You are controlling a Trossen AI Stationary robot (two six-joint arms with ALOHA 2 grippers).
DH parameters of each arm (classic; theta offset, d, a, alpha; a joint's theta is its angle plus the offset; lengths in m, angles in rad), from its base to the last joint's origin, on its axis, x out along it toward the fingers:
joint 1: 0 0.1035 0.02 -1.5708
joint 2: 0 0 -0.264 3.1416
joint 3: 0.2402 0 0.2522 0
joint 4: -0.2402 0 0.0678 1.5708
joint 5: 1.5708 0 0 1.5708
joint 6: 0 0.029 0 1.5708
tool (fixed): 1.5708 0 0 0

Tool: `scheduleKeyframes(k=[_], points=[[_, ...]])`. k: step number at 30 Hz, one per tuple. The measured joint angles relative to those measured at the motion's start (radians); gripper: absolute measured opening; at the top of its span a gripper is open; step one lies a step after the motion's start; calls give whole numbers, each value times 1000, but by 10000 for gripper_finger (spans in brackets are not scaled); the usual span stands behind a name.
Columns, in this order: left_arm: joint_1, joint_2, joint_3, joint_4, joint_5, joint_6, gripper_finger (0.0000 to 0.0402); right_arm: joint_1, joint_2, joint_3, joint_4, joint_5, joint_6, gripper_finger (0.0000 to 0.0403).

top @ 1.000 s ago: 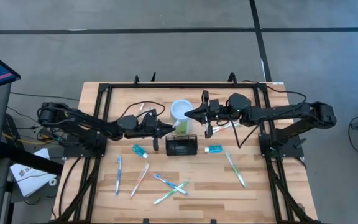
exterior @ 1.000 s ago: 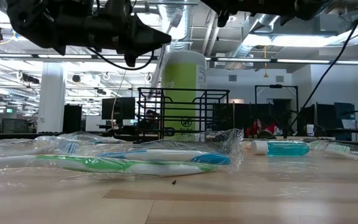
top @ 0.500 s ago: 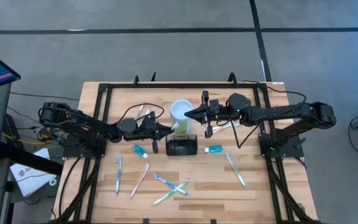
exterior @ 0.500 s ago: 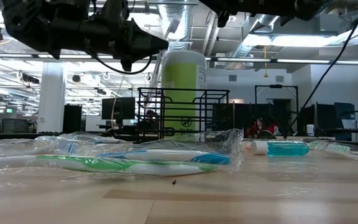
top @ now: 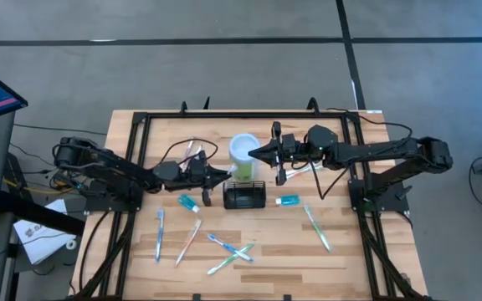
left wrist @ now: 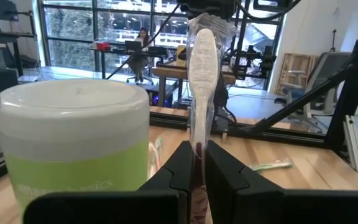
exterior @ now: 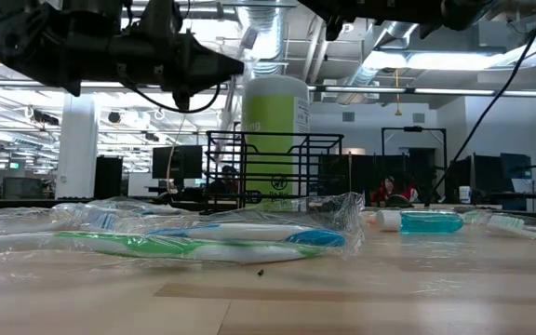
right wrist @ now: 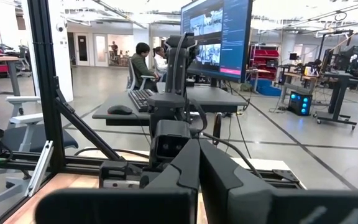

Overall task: Pick & Place toothbrushing station
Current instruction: Put the right violet toothbrush into the wire organizer

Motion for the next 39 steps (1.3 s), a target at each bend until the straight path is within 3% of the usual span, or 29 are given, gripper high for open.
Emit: scheduleKeyframes(k=[14, 33, 39], points=[[0, 227, 0, 211, -17, -5, 12, 0, 0, 0, -4, 0, -5, 0], [0, 254, -32, 220, -19, -29, 14, 0, 0, 0, -8, 0, -5, 0], [0, 254, -35, 220, -21, -32, 32, 0, 0, 0, -8, 0, -17, 0]])
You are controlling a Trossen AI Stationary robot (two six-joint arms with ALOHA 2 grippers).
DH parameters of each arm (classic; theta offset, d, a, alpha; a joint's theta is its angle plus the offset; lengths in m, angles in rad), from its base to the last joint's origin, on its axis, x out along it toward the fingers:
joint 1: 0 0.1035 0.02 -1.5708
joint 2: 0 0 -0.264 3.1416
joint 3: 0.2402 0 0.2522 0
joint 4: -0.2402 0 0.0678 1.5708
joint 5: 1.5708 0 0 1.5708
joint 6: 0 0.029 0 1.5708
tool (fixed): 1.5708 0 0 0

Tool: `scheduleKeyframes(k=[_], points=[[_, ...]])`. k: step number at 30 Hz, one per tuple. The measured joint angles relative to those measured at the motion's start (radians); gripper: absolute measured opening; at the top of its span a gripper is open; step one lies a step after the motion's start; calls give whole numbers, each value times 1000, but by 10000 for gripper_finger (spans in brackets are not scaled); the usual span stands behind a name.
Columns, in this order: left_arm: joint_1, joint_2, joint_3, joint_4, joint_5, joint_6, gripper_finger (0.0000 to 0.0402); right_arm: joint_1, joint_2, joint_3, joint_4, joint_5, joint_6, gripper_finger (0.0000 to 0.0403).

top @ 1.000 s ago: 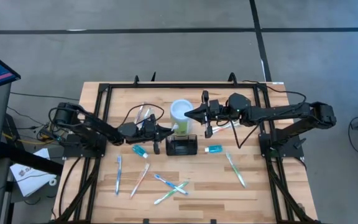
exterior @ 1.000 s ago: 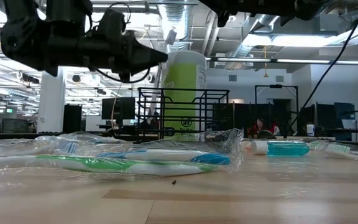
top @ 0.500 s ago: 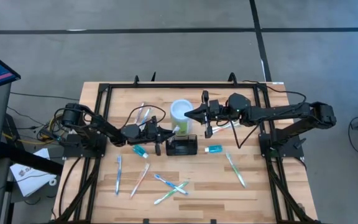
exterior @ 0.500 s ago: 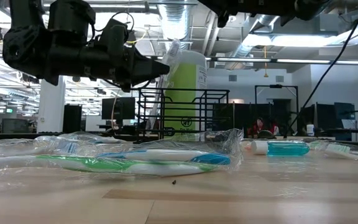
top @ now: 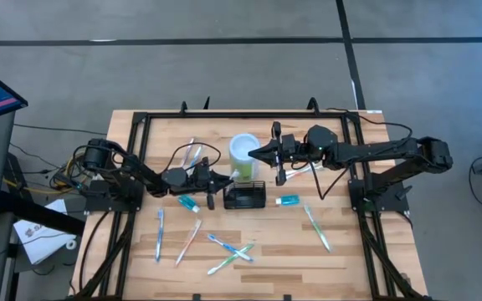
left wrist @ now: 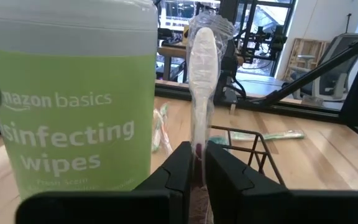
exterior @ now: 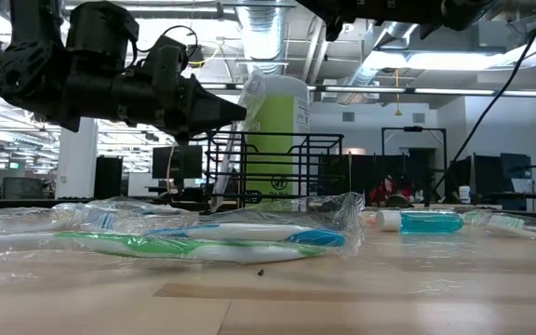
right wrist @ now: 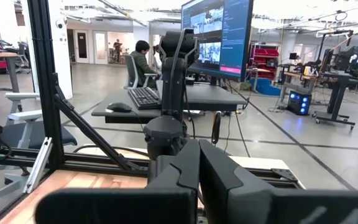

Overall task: Pick & Place toothbrushing station
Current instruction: Put the right violet toothbrush into the wire organizer, then put the violet toothbrush into the wire organizer

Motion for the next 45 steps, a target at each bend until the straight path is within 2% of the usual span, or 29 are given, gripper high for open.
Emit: scheduleKeyframes(k=[5, 15, 27, 35, 41, 45], points=[[0, 0, 0, -5, -1, 0, 50, 1, 0, 0, 0, 0, -4, 0], [0, -1, 0, -21, -5, -4, 56, 1, 0, 0, 0, 0, -4, 0], [0, -3, 0, -32, -23, -20, 115, 1, 0, 0, 0, 0, -4, 0], [0, -19, 0, -38, -22, -24, 141, 1, 0, 0, -3, 0, -4, 0], [0, -73, -31, -43, -23, -19, 144, 1, 0, 0, -11, 0, -4, 0], [0, -167, -74, -78, -57, -20, 137, 1, 0, 0, -18, 0, -4, 0]])
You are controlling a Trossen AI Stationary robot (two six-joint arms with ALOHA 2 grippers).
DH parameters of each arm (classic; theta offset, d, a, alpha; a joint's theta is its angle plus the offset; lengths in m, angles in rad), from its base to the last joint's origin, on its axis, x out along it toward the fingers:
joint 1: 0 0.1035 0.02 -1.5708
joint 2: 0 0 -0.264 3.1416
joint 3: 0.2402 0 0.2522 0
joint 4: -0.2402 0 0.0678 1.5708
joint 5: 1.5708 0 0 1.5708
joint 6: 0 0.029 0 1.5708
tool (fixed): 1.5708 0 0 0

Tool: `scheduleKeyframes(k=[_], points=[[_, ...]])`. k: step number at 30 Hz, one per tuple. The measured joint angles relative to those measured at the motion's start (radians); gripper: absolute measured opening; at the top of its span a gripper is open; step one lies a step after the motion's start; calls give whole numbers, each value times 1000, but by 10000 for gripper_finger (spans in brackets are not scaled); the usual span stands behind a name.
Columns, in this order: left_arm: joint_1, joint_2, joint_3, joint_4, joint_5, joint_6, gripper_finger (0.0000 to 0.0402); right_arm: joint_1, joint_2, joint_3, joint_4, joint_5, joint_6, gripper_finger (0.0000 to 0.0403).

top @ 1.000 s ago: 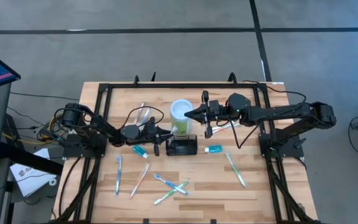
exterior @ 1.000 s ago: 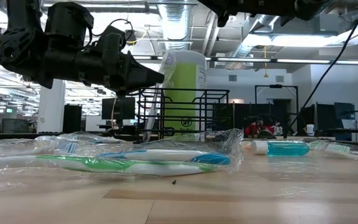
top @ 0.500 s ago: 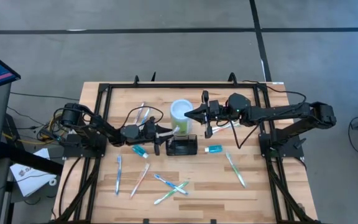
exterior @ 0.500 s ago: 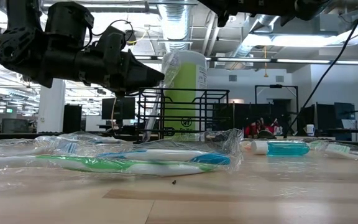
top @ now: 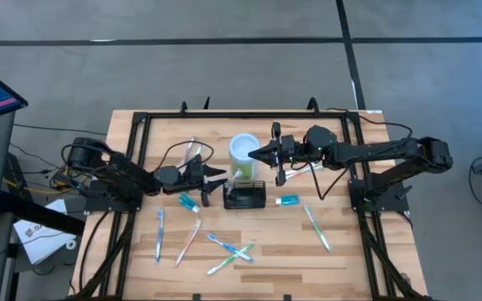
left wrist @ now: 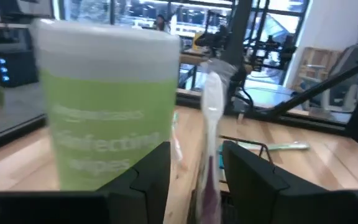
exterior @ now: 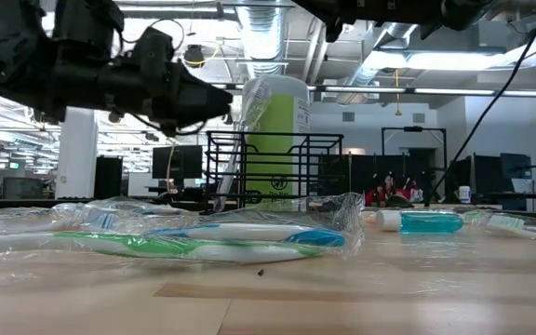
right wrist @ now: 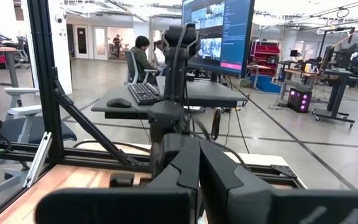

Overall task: Pick & Place toothbrushing station
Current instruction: Put the violet toothbrush into the wire organizer

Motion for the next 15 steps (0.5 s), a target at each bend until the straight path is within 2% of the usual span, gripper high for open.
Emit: scheduleKeyframes(k=[7, 15], points=[[2, -220, -36, -308, -143, -12, 129, 0, 0, 0, 1, 0, -6, 0], [36, -387, -35, -582, -283, -63, 129, 0, 0, 0, 1, 0, -7, 0]])
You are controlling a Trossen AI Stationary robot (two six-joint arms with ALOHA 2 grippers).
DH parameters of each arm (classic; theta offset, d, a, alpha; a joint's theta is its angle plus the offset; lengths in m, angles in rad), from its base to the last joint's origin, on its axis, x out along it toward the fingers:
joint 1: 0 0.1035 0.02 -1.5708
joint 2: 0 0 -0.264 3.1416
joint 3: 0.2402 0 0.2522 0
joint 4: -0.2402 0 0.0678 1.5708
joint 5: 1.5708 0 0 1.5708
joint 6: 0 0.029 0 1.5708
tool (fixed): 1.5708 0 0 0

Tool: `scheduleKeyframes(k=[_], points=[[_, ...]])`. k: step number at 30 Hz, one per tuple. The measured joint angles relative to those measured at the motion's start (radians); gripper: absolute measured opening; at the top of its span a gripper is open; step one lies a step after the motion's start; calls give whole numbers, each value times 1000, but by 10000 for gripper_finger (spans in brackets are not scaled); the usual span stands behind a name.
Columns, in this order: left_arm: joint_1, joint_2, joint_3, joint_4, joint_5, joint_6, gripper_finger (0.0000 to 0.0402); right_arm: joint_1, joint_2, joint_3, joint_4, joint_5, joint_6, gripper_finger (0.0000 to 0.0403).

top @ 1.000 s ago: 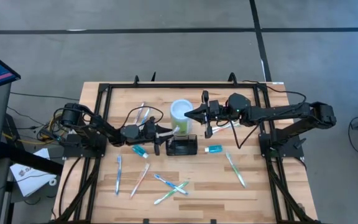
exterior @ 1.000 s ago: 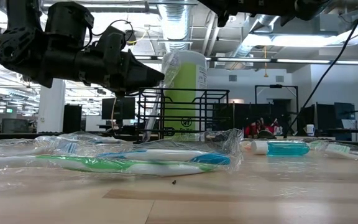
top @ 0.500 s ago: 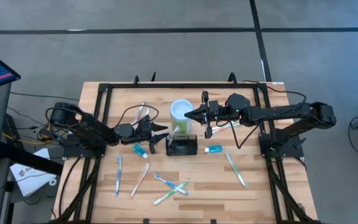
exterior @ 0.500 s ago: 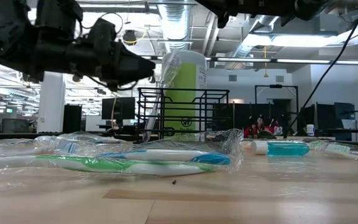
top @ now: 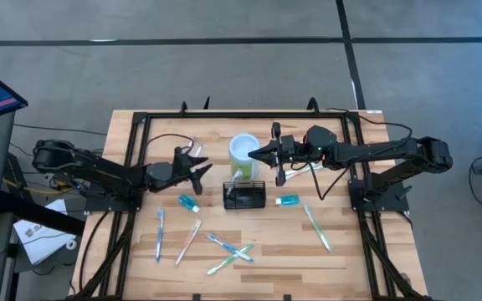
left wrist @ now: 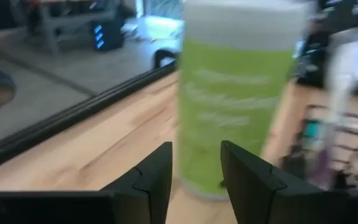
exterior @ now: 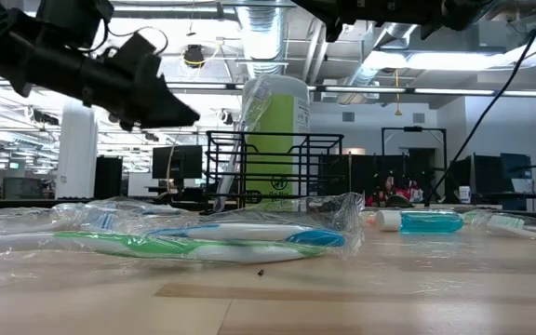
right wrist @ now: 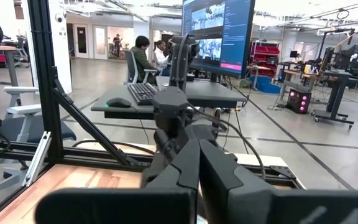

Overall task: Pick & Place toothbrushing station
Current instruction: Put the violet toothbrush into the wire organizer

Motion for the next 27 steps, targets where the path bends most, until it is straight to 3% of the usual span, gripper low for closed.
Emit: scheduleKeyframes(k=[13, 17, 27], points=[[197, -28, 0, -261, 1, -152, 127, 0, 0, 0, -8, 0, 0, 0], [266, -28, 0, -354, 48, -203, 127, 0, 0, 0, -15, 0, 0, 0], [374, -27, 0, -513, 89, -211, 127, 0, 0, 0, -23, 0, -2, 0]])
